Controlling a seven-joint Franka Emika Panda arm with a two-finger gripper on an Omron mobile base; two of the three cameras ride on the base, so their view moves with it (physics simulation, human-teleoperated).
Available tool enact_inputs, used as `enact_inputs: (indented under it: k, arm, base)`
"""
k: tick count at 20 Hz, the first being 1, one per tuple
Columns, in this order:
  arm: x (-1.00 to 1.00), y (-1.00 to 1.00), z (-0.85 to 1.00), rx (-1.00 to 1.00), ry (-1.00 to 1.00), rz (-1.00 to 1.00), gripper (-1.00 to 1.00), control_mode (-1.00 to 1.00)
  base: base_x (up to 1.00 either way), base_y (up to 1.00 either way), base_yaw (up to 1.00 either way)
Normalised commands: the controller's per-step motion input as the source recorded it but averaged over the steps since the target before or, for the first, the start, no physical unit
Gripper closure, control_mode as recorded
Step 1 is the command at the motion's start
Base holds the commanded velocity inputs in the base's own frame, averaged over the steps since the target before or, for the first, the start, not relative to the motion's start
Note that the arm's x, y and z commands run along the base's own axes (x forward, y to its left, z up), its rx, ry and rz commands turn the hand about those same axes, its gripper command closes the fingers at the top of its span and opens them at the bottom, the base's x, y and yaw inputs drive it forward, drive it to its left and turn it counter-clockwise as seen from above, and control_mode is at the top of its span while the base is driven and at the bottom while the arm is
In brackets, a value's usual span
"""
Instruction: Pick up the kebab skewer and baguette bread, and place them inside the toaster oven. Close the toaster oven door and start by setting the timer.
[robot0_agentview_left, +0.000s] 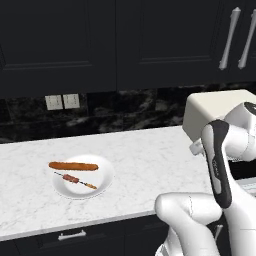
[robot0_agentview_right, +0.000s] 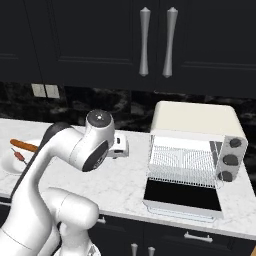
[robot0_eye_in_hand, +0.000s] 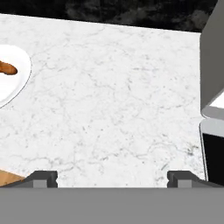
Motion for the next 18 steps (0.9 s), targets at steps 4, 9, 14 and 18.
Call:
enact_inputs:
  k: [4, 9, 14, 18]
  arm:
    - [0.3, 1.0, 0.0, 0.0, 0.0, 0.01, -1.0, -1.0]
    - [0.4, 1.0, 0.0, 0.0, 0.0, 0.03, -1.0, -1.0]
    - [0.37, 0.99, -0.01, 0.0, 0.0, 0.11, -1.0, -1.0]
    - [0.11, 1.0, -0.07, -0.01, 0.0, 0.16, -1.0, -1.0]
  base:
    - [0.0, 0.0, 0.0]
    - [0.0, 0.0, 0.0]
    - [0.0, 0.0, 0.0]
    - [0.0, 0.0, 0.0]
